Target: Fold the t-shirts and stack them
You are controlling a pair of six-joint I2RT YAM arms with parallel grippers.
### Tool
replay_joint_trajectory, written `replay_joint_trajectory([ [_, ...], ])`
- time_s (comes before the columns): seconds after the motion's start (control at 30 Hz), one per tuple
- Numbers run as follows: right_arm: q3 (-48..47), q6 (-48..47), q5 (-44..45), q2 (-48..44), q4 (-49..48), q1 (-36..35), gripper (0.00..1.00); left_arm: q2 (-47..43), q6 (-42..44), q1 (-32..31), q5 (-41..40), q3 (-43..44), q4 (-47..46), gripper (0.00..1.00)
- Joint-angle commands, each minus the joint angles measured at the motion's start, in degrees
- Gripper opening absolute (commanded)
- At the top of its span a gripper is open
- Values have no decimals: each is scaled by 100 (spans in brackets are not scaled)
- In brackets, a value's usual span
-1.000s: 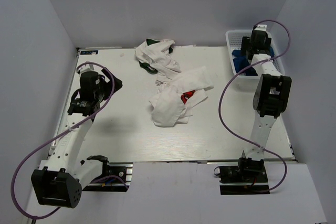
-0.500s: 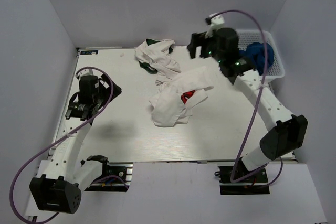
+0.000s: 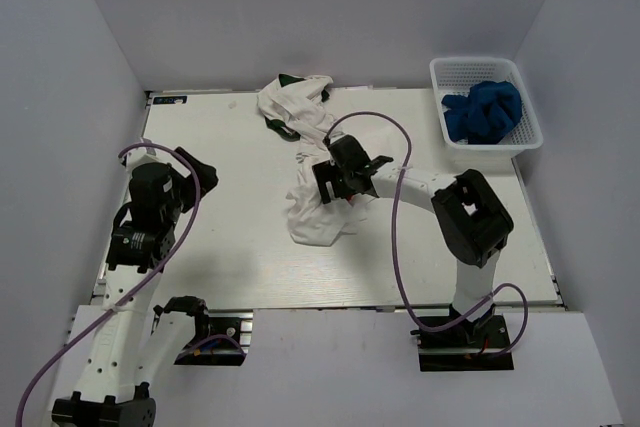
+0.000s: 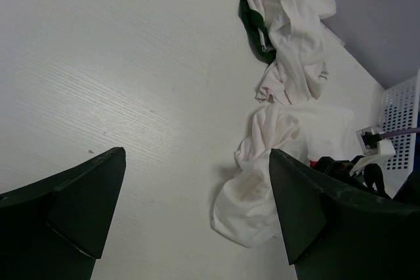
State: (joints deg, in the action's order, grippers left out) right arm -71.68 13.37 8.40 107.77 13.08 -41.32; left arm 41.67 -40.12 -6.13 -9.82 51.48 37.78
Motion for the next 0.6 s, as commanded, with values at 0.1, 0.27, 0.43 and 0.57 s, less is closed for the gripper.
replay_joint_trajectory([
  [0.1,-4,105,118,526,-595,10,90,78,-93,-20,-107,-77,125,100],
  [0.27,110,289,-5,580,-702,-8,43,131,-93,-20,-55,-24,124,100],
  [0.43,339,184,-59,-360,-1088,-16,0,78,-93,-20,-2,-77,10,100],
  [0.57,-89,-96,1246,-1345,-1088,71,0,78,-40,-20,-2,-25,72,100],
])
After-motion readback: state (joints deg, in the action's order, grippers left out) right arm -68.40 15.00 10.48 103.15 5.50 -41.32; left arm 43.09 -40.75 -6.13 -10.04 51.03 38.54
